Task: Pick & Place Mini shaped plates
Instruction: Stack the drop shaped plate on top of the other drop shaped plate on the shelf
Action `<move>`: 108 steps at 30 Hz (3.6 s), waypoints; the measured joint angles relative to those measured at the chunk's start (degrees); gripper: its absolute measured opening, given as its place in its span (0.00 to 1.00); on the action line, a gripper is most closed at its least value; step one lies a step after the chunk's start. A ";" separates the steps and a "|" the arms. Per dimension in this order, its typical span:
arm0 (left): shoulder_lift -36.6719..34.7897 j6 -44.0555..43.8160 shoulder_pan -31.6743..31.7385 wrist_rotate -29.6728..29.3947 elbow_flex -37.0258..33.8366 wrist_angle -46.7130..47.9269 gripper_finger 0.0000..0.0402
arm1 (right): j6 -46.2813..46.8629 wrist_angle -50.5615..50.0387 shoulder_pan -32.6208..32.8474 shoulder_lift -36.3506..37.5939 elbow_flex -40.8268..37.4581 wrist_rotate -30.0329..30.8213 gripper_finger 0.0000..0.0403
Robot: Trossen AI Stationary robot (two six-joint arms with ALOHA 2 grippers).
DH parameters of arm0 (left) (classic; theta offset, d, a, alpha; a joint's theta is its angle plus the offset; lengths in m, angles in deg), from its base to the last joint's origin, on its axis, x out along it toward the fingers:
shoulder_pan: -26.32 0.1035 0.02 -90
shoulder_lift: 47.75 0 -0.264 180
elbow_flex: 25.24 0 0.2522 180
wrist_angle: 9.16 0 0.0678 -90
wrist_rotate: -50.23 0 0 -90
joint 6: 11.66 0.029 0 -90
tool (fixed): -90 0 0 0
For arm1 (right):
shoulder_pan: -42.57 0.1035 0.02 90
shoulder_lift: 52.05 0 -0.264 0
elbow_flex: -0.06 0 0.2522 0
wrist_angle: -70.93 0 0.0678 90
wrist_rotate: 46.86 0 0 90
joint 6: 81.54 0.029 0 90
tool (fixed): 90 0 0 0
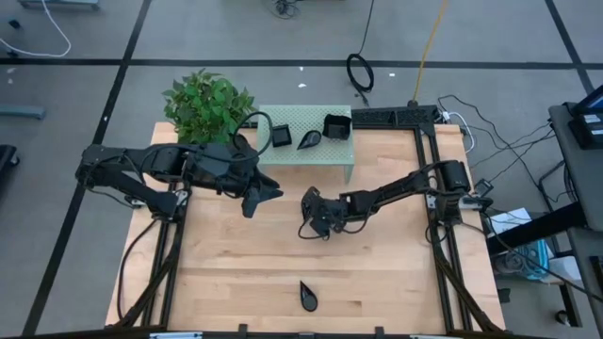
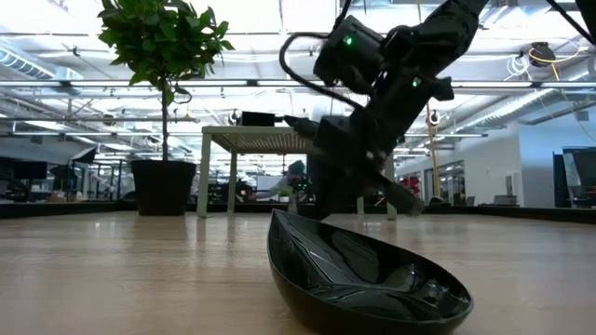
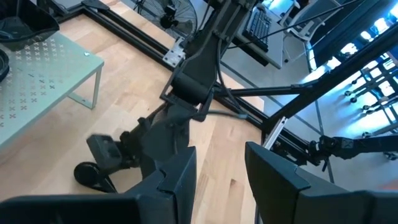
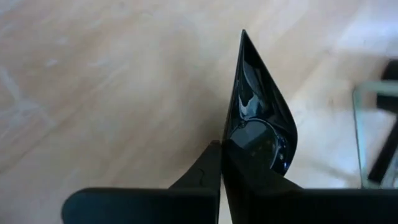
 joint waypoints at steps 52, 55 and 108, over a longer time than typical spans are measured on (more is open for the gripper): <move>0.00 12.24 0.66 3.04 0.00 -0.02 0.35 | 14.30 -23.82 -18.37 11.64 25.89 -0.80 0.00; 0.00 12.28 0.72 3.02 0.00 -0.02 0.35 | 13.40 -25.24 -18.72 11.52 25.73 -0.97 0.00; 0.00 14.40 5.49 2.97 0.00 -0.02 0.35 | 5.27 -23.12 -19.21 11.34 25.81 -0.66 0.26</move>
